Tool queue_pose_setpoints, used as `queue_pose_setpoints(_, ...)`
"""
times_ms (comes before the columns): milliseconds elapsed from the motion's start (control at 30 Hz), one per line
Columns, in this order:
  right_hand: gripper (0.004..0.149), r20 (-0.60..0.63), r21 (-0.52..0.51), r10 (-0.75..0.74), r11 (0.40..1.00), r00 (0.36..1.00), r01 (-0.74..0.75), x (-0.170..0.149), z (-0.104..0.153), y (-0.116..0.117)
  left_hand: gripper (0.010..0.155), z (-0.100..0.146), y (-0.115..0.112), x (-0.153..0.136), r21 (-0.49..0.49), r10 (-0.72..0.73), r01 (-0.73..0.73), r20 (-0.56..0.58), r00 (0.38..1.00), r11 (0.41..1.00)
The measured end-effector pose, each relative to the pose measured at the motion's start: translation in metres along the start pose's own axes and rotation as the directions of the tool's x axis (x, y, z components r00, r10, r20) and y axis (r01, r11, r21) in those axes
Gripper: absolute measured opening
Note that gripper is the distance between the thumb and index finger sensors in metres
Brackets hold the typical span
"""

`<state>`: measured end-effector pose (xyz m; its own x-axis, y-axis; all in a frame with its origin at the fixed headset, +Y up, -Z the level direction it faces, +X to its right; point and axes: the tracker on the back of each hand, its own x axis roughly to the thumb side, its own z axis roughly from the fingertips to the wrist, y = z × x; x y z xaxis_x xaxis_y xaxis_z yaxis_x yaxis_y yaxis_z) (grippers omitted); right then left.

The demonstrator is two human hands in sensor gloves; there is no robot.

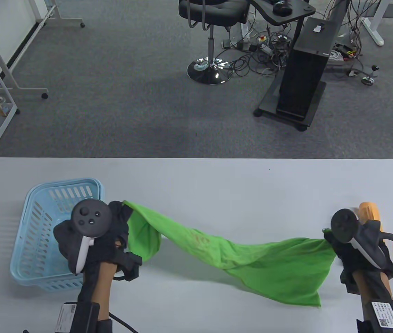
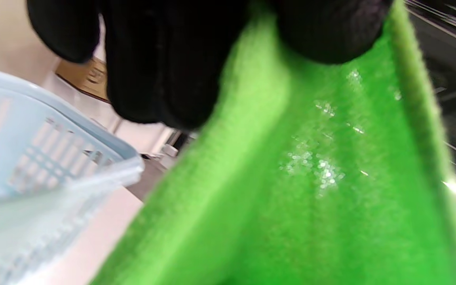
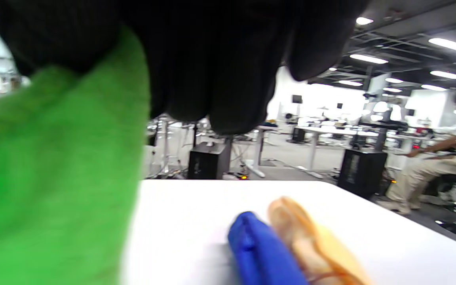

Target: Roll rectangular towel into towel roll

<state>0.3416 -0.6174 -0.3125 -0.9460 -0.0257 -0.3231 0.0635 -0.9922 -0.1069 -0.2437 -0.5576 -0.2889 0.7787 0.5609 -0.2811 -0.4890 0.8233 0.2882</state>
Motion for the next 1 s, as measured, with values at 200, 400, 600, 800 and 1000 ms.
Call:
queue_pose_setpoints(200, 0.042, -0.156, -0.057, -0.083, 0.996, 0.984, 0.075, -0.054, -0.007, 0.005, 0.052, -0.020, 0.022, -0.042, 0.044, -0.033, 0.040, -0.143, 0.989, 0.998)
queue_pose_setpoints(400, 0.044, -0.226, 0.025, -0.406, 0.906, 0.886, 0.422, -0.065, -0.005, 0.003, 0.054, -0.022, 0.004, -0.048, -0.045, -0.090, 0.084, -0.153, 0.984, 0.995)
queue_pose_setpoints(600, 0.046, -0.205, 0.133, -0.547, 0.806, 0.812, 0.576, -0.043, 0.000, -0.002, 0.048, -0.018, -0.002, -0.020, -0.100, -0.112, 0.102, -0.099, 0.989, 0.990)
queue_pose_setpoints(800, 0.045, -0.177, 0.329, -0.632, 0.685, 0.755, 0.650, -0.021, 0.003, -0.007, 0.043, -0.020, -0.001, 0.000, -0.120, -0.126, 0.115, -0.087, 0.988, 0.986)
queue_pose_setpoints(1000, 0.052, -0.160, 0.329, -0.606, 0.711, 0.779, 0.621, -0.026, 0.003, -0.006, 0.042, -0.023, 0.005, -0.007, -0.140, -0.094, 0.079, -0.104, 0.990, 0.987)
